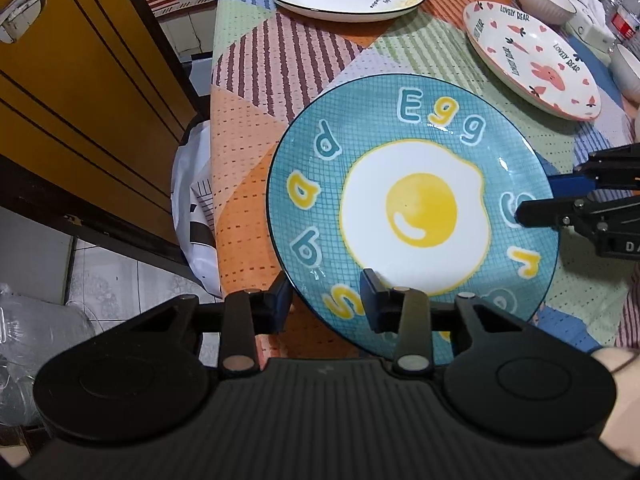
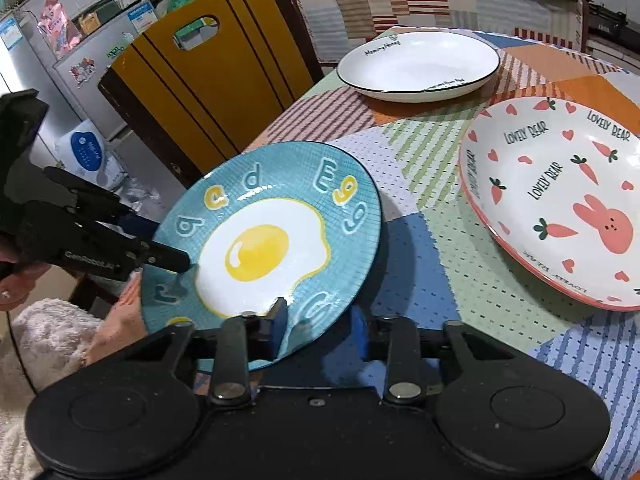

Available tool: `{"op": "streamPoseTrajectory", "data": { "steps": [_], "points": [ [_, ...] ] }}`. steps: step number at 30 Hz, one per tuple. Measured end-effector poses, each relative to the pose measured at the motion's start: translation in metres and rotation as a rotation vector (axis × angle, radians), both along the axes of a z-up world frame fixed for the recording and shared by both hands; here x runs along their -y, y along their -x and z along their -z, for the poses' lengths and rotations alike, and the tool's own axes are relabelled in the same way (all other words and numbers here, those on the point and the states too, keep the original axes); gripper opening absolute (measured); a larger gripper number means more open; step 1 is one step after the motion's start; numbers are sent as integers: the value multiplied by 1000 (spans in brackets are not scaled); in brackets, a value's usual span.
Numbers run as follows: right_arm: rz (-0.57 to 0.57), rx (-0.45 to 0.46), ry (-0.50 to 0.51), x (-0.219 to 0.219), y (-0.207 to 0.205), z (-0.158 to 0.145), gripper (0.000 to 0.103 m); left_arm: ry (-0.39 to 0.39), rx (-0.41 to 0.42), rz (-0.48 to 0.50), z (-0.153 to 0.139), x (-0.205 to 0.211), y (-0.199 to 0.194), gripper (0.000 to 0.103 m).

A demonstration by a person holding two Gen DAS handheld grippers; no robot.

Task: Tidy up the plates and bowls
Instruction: 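Move both grippers to the blue egg plate rim and close, then lift the blue egg plate onto the pink bunny plate and open both grippers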

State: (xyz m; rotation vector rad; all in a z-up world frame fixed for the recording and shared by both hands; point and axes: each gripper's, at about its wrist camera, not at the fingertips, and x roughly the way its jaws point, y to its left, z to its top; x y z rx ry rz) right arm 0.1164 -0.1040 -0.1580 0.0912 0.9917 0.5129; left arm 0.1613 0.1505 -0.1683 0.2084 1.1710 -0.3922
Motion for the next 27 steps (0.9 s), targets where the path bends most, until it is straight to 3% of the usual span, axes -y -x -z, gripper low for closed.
{"op": "streamPoseTrajectory", "data": {
  "steps": [9,14,27],
  "points": [
    [39,-28,-36,1,-7,10,28,51,-5,-72,3,-5,-4,36],
    [4,-16,-26,1,-4,9,27,21,-3,-73,-2,2,3,36],
    [-15,52,-67,40,11,-36,27,59,106,-18,-60,36,18,36]
  ]
}}
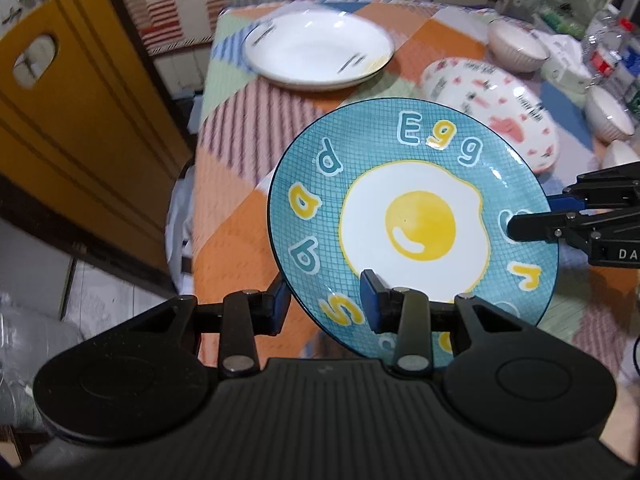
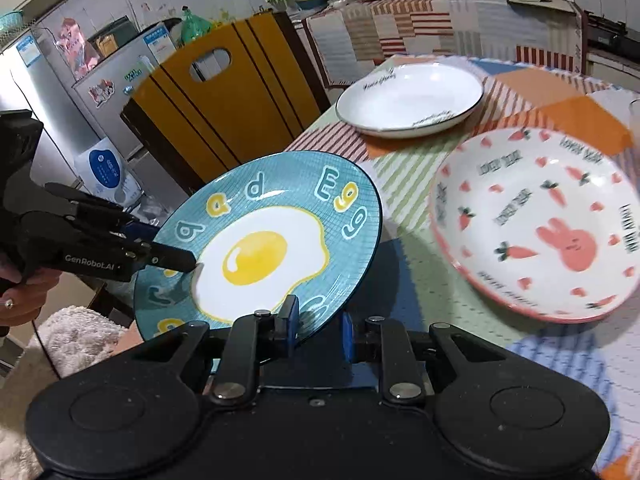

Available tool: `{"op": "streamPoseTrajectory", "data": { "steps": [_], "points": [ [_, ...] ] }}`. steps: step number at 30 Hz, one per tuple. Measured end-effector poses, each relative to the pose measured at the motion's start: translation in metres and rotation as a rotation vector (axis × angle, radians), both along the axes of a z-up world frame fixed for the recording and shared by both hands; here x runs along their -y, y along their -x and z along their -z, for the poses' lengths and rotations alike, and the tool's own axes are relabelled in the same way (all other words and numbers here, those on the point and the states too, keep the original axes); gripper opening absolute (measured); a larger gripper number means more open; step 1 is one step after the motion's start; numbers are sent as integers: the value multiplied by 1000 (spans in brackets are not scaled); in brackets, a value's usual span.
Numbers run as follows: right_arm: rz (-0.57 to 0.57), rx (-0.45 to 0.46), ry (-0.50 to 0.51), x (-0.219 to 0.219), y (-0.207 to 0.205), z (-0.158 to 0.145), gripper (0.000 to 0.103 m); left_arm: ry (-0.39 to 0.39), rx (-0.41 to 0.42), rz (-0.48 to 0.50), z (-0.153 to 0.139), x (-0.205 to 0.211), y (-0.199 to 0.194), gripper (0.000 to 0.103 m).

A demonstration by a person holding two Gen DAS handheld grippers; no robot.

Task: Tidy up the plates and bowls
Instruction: 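Lift the blue egg plate onto the pink bunny plate and open both grippers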

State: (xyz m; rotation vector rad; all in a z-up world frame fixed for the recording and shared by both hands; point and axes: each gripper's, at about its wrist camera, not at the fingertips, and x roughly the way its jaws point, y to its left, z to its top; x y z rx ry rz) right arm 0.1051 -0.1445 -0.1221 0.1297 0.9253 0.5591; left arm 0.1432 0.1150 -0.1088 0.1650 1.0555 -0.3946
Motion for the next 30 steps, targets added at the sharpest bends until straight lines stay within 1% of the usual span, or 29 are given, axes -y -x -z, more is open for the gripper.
{"op": "streamPoseTrajectory", "data": {
  "steps": [7,12,15,20,25,30],
  "points": [
    [40,54,18,34,1,-34,26,43,41,34,-25,34,-14,36],
    [56,76,63,61,-10,-50,26,69,50,49,-28,65,-33,36],
    [70,78,83,79,-19,-54,26,83,41,59,-24,85,-47,36],
    [104,61,107,105,-35,-49,26,96,9,69,-11,118,-72,36],
    [143,28,106,129,-50,-35,26,81,-19,81,5,145,-90,36],
    [163,-5,107,143,-66,-17,27,62,-57,86,22,160,-105,36]
  ]
}}
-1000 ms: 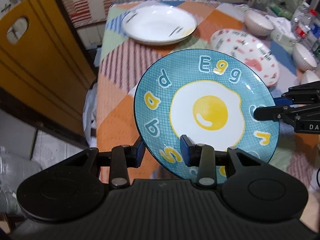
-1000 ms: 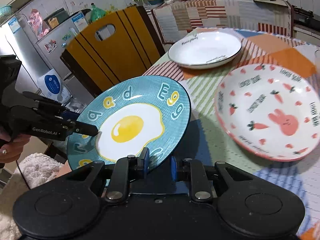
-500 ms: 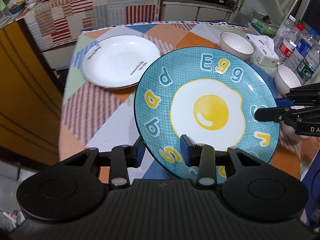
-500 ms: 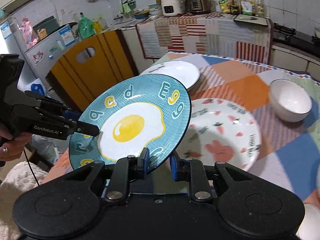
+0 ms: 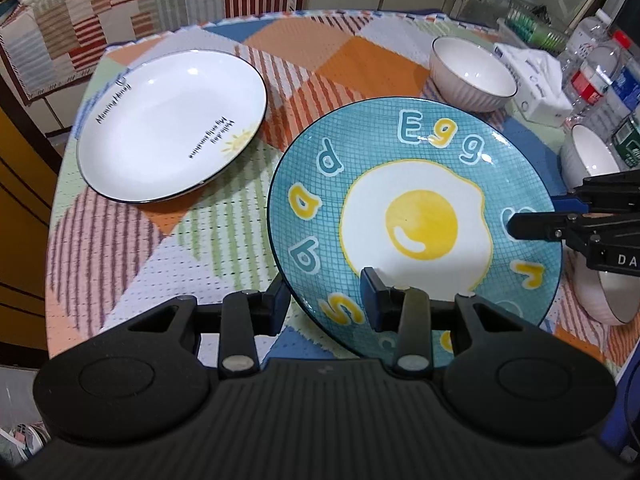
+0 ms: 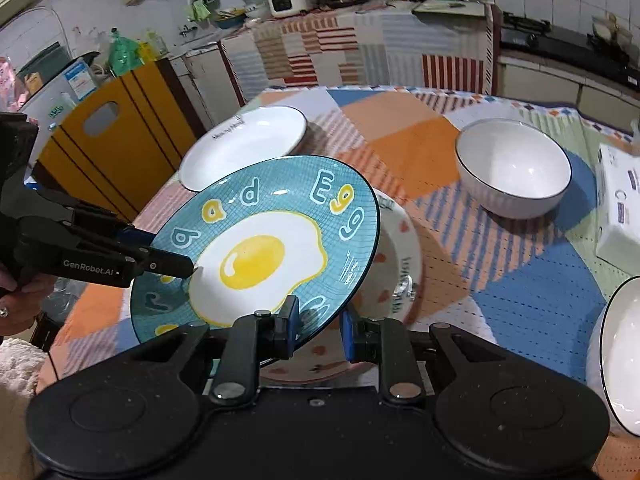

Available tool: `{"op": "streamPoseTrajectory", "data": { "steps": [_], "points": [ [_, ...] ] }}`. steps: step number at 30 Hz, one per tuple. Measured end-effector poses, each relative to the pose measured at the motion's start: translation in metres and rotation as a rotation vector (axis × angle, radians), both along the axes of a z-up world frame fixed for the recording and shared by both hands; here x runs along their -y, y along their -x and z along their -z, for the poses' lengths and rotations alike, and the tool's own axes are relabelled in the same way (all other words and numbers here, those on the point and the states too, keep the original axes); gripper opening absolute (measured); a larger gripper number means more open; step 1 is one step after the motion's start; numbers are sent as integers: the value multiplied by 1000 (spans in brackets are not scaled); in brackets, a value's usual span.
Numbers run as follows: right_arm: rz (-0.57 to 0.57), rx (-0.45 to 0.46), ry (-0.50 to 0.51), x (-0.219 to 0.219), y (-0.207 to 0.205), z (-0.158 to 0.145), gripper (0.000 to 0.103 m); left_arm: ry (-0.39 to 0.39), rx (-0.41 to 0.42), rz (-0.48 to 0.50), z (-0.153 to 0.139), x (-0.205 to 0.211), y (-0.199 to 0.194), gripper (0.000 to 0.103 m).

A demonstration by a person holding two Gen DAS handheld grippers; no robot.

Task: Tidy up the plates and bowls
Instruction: 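Lift the blue egg plate onto the pink bunny plate and open both grippers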

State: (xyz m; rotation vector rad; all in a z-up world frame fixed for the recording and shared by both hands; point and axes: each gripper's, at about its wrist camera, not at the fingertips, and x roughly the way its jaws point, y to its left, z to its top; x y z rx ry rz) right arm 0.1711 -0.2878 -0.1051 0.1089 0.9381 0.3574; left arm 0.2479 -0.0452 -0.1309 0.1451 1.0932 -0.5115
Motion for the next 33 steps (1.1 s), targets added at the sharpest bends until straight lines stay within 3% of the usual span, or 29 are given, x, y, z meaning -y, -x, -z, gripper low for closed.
{"op": "streamPoseTrajectory", "data": {
  "steps": [10,20,26,33],
  "points": [
    [25,-70,9,11,-17,22,26,-37,-60,-12,17,13,-9,36],
    [45,-102,100,0,-20,15,28,-38,-117,-18,22,14,-17,36],
    [21,-135,292,-23,-23,8,34,-57,-141,7,24,19,-16,36],
    [6,-108,442,-38,-28,14,33,-37,-148,8,20,15,-16,36]
  ]
}}
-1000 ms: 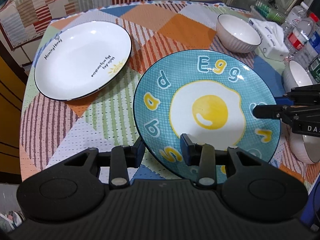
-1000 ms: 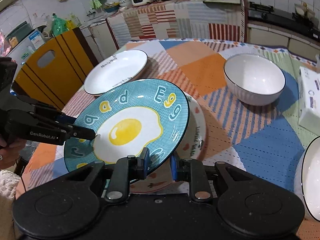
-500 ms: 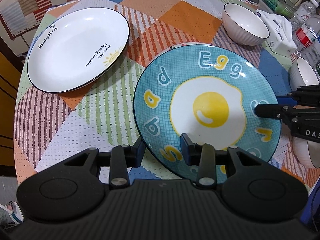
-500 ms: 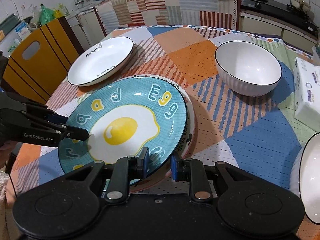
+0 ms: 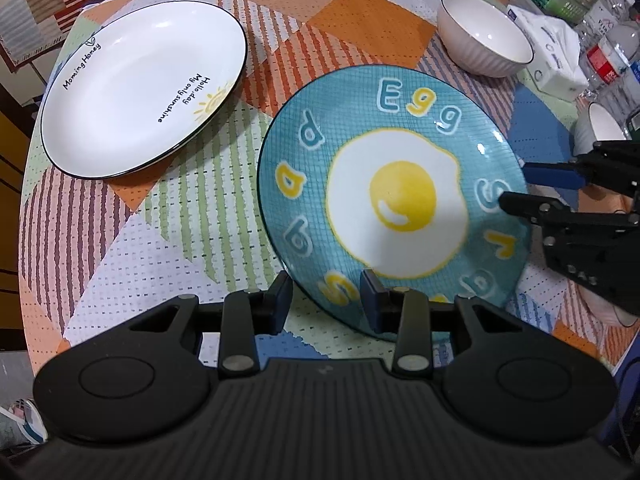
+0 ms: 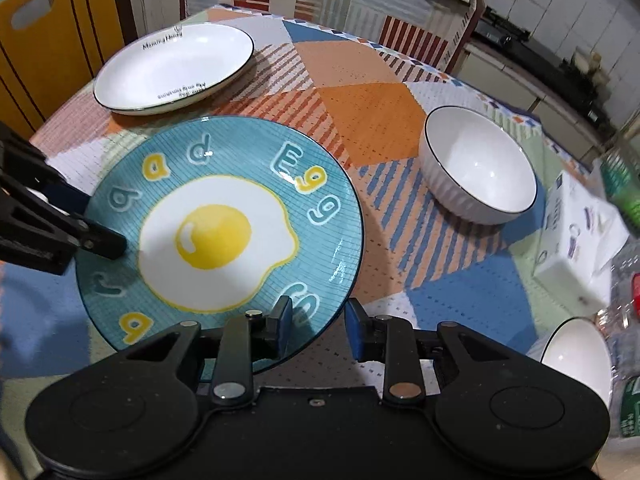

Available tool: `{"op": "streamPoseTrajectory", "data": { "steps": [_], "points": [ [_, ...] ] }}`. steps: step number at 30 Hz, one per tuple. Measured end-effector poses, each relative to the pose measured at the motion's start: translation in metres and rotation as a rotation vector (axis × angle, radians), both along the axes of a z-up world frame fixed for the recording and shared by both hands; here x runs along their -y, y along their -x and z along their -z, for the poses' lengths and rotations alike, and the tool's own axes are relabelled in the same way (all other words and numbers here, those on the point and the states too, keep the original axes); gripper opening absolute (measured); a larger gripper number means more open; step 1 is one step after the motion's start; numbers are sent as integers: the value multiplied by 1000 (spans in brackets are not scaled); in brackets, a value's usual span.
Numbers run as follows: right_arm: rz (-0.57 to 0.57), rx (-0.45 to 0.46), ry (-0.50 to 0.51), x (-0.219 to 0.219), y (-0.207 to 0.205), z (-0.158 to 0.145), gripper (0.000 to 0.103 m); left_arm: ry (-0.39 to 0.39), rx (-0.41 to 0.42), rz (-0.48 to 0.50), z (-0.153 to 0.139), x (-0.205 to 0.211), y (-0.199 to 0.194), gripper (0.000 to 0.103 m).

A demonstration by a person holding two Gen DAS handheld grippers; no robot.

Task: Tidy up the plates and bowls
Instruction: 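Lift the blue egg plate onto the pink bunny plate and open both grippers, then move both grippers to the white Morning Honey plate rim and close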

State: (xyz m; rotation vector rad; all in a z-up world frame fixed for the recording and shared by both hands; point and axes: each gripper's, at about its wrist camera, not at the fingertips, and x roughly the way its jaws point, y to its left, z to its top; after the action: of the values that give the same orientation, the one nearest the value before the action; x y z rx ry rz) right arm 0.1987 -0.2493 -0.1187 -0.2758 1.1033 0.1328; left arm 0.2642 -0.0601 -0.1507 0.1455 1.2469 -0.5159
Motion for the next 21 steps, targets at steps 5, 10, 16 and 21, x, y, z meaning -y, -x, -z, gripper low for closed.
{"op": "streamPoseTrajectory", "data": {
  "steps": [5,10,16,21],
  "points": [
    [-14,85,3,-2,11,-11,33,27,29,3,-20,-12,7,36],
    [-27,175,-79,-9,20,-43,33,43,68,6,-50,-30,12,36],
    [-74,256,-220,-18,25,-85,37,67,131,-11,-87,-65,9,36],
    [-185,250,-330,-36,5,-110,37,29,176,-32,-104,-91,-1,36]
  ]
}}
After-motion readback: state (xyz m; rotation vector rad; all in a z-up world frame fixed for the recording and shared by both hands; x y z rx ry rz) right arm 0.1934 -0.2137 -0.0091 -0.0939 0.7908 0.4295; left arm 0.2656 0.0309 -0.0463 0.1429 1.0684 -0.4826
